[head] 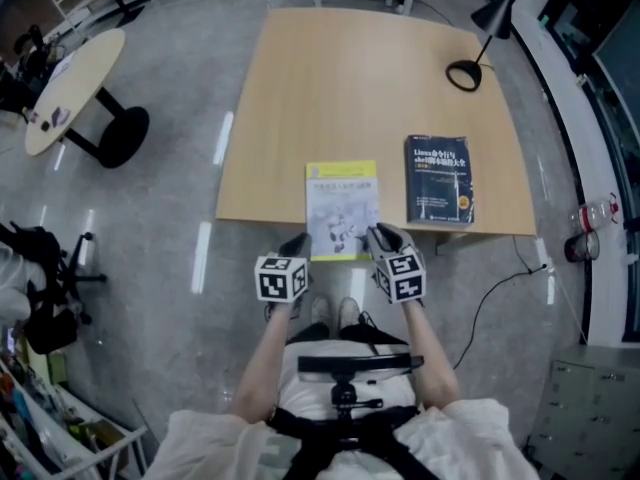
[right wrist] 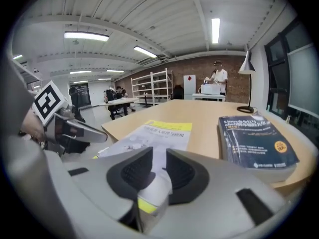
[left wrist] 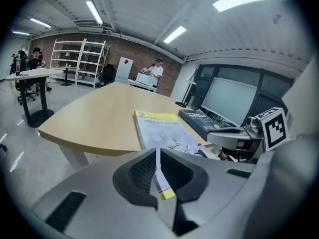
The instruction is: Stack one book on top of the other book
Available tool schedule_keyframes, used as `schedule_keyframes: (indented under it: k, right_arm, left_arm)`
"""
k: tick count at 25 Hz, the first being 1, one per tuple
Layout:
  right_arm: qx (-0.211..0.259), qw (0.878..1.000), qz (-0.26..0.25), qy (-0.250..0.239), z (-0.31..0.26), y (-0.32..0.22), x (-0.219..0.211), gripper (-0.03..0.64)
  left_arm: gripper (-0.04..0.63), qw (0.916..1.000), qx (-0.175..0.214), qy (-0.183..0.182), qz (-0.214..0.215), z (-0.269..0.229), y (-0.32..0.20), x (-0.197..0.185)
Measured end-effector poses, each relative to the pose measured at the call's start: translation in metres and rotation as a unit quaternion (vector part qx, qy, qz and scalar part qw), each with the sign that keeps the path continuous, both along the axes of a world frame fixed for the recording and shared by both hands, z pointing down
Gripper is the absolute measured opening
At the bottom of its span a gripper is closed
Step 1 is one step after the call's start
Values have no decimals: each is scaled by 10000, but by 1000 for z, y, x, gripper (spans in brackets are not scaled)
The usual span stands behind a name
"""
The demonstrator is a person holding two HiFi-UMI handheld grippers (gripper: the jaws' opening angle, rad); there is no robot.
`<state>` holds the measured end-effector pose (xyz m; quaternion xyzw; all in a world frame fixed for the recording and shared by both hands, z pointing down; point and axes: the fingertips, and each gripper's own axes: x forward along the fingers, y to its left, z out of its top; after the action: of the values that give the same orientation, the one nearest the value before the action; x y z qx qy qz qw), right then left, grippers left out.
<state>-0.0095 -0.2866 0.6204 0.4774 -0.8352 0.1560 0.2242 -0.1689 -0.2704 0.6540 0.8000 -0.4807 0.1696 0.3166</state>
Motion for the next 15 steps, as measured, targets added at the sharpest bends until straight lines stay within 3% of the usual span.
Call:
schedule_keyframes:
  k: [2,6,9,12,15]
  right_arm:
    - [-174,9997,40,-141,4,5,4,96]
    - [-643,9962,186,-553,18,13,17,161]
    - [-1037,9894,273,-980,29,18,23,239]
    - [-1407,9808,283,-1320,38,20,23,245]
    - [-1604,9775,179,-1358,44,21,17,245]
  left_arm:
    - [13,10000,17,15,-83,-2,4,0]
    - [168,9994,-187,292,-49,-1,7,9]
    - [179,9980,-405,469,95,5,13,17]
    - [179,9958,-637,649,59,13,17,19]
    - [179,9948,-792,644,40,21,17,17]
